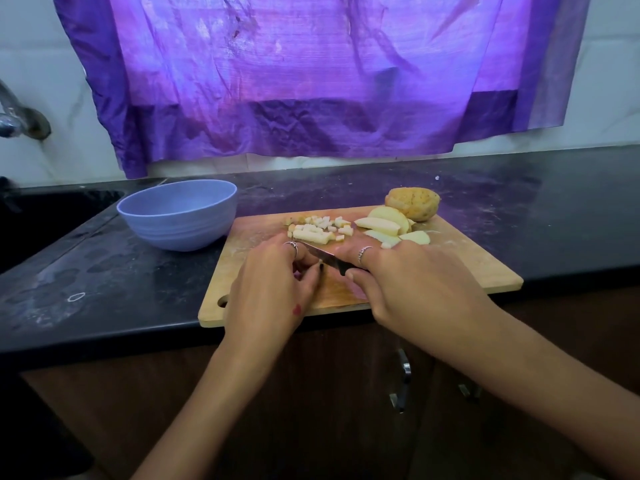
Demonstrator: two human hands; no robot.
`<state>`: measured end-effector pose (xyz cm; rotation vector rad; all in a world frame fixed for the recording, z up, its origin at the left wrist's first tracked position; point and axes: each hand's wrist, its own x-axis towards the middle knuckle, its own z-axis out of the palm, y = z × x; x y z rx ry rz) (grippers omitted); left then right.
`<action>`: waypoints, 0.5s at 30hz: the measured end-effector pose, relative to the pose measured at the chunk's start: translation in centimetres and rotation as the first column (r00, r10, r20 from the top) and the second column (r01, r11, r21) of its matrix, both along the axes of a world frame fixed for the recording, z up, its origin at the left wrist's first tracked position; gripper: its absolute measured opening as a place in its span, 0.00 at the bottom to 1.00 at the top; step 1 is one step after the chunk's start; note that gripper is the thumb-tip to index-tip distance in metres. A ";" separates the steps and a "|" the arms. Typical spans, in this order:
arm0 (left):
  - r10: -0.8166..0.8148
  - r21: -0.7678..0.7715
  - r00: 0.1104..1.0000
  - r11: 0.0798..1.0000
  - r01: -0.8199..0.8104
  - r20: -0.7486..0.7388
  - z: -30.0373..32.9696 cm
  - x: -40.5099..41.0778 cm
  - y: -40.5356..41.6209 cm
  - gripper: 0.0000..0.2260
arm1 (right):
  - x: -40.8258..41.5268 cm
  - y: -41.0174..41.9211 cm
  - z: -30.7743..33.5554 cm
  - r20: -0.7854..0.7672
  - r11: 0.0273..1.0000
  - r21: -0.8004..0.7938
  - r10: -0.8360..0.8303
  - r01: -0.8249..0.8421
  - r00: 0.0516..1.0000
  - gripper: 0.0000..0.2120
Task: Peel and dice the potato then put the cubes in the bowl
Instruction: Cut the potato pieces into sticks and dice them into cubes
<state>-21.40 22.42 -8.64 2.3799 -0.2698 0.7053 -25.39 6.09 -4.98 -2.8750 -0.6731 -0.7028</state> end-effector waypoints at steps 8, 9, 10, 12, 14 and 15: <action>0.053 0.035 0.998 0.998 -0.052 -0.041 0.6 -0.2 -0.4 0.03 | -1.4 -1.5 -0.6 -0.038 1.000 -0.021 0.008 -0.009 0.999 0.15; 0.050 0.040 0.997 0.998 -0.048 -0.052 0.6 -0.2 -0.3 0.03 | -1.6 -1.7 -0.5 -0.018 1.000 -0.029 0.004 -0.004 1.000 0.16; 0.041 0.043 0.997 0.998 -0.039 -0.060 0.7 -0.3 -0.3 0.03 | -1.8 -1.8 -0.5 0.004 0.999 -0.034 -0.006 0.006 1.000 0.16; 0.022 0.059 0.997 0.998 -0.017 -0.078 0.9 -0.5 -0.1 0.04 | -1.8 -1.9 -0.5 0.035 0.999 -0.017 -0.029 0.030 0.999 0.16; 0.011 0.093 0.997 0.996 -0.003 -0.080 1.3 -1.1 0.1 0.08 | -1.9 -1.9 -0.4 0.040 0.998 0.053 -0.028 0.026 0.999 0.17; 0.015 0.111 0.997 0.994 -0.006 -0.078 1.4 -1.4 0.2 0.10 | -2.0 -1.8 -0.3 0.039 0.996 0.093 -0.021 0.018 0.999 0.17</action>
